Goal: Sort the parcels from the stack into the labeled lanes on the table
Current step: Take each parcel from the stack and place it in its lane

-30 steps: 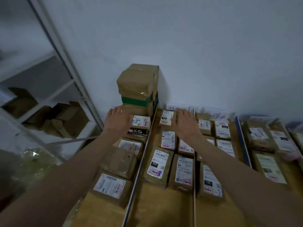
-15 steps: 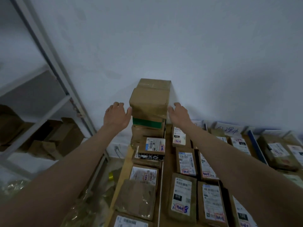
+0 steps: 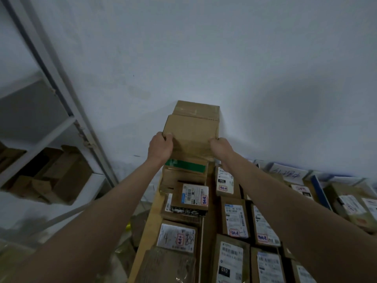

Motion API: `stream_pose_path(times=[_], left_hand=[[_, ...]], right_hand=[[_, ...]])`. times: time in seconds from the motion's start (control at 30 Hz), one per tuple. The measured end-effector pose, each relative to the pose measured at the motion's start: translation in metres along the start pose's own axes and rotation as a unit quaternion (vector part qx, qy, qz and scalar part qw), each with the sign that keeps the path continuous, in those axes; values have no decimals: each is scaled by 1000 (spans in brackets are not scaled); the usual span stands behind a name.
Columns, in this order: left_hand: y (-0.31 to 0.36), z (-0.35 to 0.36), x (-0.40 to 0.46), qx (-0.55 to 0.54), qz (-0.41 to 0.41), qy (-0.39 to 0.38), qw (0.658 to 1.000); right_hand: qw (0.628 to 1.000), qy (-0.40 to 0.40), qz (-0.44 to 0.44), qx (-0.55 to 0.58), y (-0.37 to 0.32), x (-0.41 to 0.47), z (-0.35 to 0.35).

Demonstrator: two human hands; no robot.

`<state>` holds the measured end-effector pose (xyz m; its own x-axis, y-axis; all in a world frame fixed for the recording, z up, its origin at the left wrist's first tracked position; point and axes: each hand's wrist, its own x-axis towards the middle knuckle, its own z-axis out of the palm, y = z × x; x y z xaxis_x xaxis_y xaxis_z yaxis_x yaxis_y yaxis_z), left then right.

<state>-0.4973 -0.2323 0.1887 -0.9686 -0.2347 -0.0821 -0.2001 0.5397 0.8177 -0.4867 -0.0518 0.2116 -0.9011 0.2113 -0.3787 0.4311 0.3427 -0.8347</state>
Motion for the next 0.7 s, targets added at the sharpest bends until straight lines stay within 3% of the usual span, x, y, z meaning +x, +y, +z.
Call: stream_pose_path(times=[0.17, 0.33, 0.57, 0.7], left_hand=[[5, -4, -23, -41, 18, 22, 999], [15, -23, -58, -58, 92, 15, 994], [27, -37, -117, -48, 229, -112, 966], [38, -22, -138, 7, 287, -156, 945]], right_hand=[[999, 17, -42, 5, 5, -17, -8], [994, 42, -85, 62, 14, -52, -29], [994, 64, -21, 88, 55, -97, -86], [993, 10, 19, 120, 90, -122, -116]])
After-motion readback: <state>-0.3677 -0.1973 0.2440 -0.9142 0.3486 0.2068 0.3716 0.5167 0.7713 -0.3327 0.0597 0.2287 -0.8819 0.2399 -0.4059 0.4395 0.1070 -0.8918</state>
